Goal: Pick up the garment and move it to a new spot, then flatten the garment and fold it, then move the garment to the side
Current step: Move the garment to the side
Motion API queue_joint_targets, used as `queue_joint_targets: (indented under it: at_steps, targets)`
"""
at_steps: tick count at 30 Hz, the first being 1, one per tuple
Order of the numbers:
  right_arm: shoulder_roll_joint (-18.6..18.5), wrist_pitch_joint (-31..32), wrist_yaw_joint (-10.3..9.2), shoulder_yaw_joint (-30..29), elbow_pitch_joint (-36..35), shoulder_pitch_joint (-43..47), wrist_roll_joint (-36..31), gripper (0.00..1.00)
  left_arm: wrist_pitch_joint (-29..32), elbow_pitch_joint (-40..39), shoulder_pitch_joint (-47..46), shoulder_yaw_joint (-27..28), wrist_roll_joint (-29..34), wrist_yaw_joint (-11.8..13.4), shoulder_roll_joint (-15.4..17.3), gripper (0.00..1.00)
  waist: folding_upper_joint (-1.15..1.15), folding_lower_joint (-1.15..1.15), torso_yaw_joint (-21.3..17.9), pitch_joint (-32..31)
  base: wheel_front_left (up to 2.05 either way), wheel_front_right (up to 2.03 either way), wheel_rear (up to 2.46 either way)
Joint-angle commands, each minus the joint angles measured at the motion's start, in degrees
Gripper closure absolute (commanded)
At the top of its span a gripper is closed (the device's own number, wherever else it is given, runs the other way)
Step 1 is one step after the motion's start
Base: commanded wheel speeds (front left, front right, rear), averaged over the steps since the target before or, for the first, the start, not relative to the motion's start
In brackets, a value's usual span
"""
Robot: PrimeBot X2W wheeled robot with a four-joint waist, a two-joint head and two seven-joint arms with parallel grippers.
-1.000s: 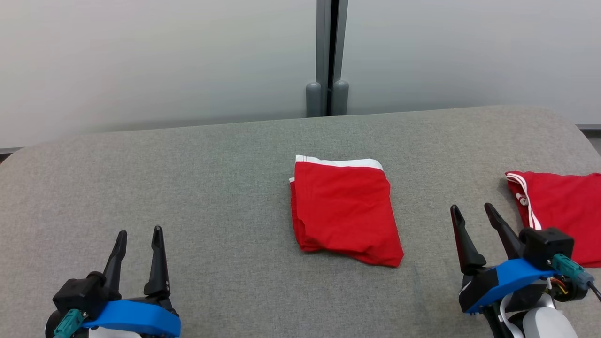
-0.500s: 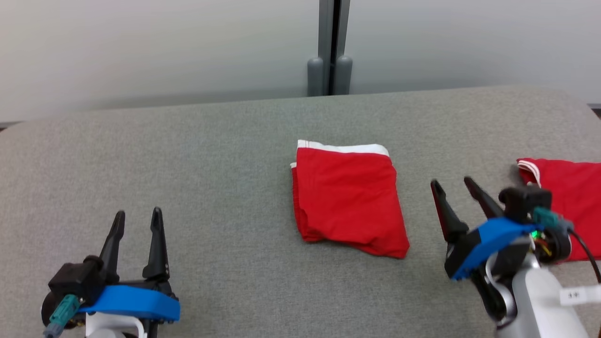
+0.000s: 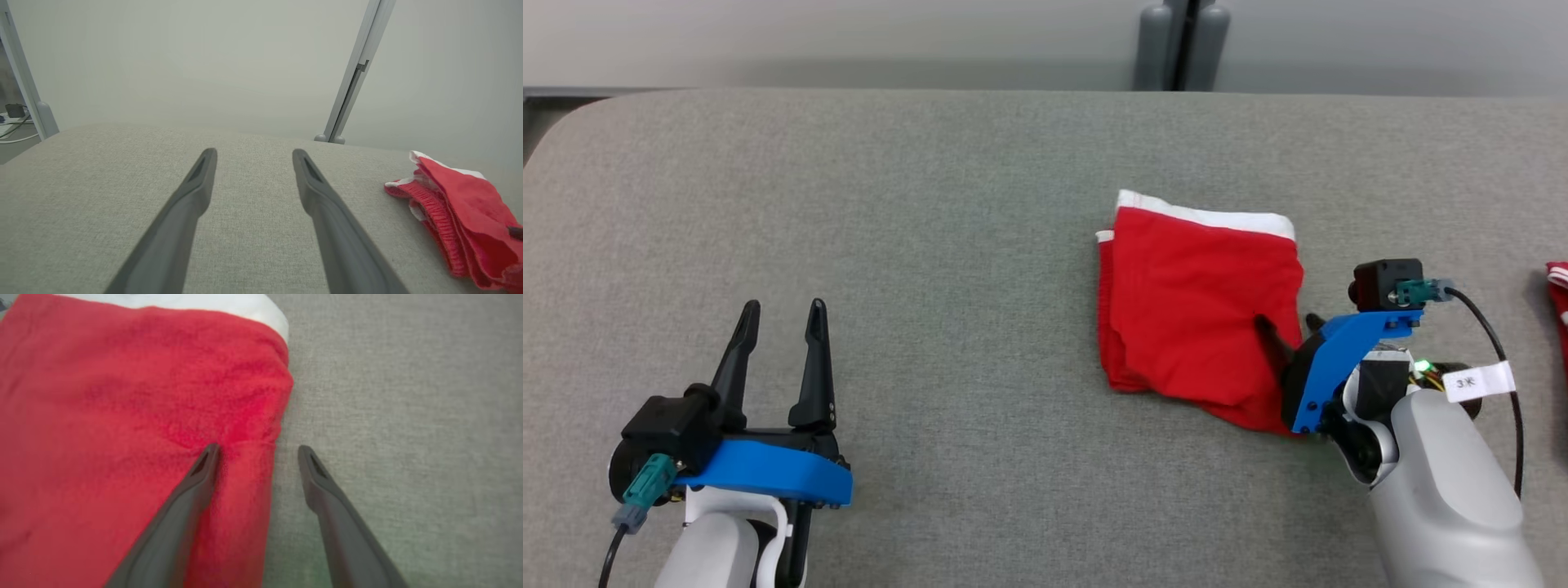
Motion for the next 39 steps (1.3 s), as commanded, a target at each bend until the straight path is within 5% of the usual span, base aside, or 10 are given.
queue_joint_targets:
  at_steps: [1, 5, 6, 7, 8, 13, 19, 30, 34, 39]
  targets:
    - [-0.1, 0.6, 0.04, -0.1, 1.5, -1.0, -0.1, 0.0, -0.3, 0.3, -1.1, -0.2, 0.2, -0.4, -0.2, 0.0, 0.0, -0.01, 0.7, 0.6, 0.0, 0.0, 0.0]
    - [0.1, 0.1, 0.05, 2.8, 6.4, -2.8, 2.1, 0.0, -0.8, 1.7, -1.5, -0.3, 0.2, -0.7, -0.4, 0.0, 0.0, -0.01, 1.0, 0.8, 0.0, 0.0, 0.0]
    - [0.1, -0.2, 0.05, 3.3, 7.5, -3.3, 2.6, 0.19, -0.8, 1.9, -1.6, -0.3, 0.2, -0.8, -0.5, 0.0, 0.0, -0.01, 0.9, 0.8, 0.0, 0.0, 0.0]
    - [0.1, -0.8, 0.05, 3.9, 8.2, -3.8, 2.8, 0.76, -0.9, 2.2, -1.6, -0.3, 0.2, -0.8, -0.5, 0.0, 0.0, -0.01, 0.8, 0.8, 0.0, 0.0, 0.0]
    - [0.1, -1.2, 0.05, 4.5, 8.9, -4.2, 3.0, 1.0, -1.0, 2.4, -1.6, -0.3, 0.2, -0.8, -0.5, 0.0, 0.0, -0.01, 0.6, 0.8, 0.0, 0.0, 0.0]
    - [-0.1, -2.1, 0.04, 7.1, 8.9, -6.7, 0.5, 1.0, -1.3, 2.7, -1.2, 0.2, 0.2, -1.0, -0.3, 0.0, 0.0, -0.01, -1.7, 0.4, 0.0, 0.0, 0.0]
    - [-3.3, 6.0, 0.03, 13.5, 1.8, -9.6, -3.7, 1.0, -1.4, 1.0, 0.2, 1.3, 0.4, -0.1, 0.0, 0.0, 0.0, -0.01, -7.0, -0.2, 0.0, 0.0, 0.0]
    - [-29.3, 18.6, 0.02, 33.7, -22.1, -14.6, 5.9, 1.0, -0.8, -1.0, -1.2, 0.7, 0.6, -0.1, 0.5, 0.0, 0.0, -0.01, -16.0, 1.3, 0.0, 0.0, 0.0]
    - [-36.9, 17.3, 0.03, 37.8, -24.3, -17.0, 7.1, 1.0, -0.2, -1.4, -2.6, 0.2, 0.7, -0.4, 1.0, 0.0, 0.0, -0.01, -17.4, 3.2, 0.0, 0.0, 0.0]
    - [-41.6, 13.3, 0.02, 38.0, -20.1, -18.1, 10.5, 1.0, 0.9, -2.1, -4.2, -0.2, 1.1, -0.7, 2.3, 0.0, 0.0, -0.01, -18.2, 6.2, 0.0, 0.0, 0.0]
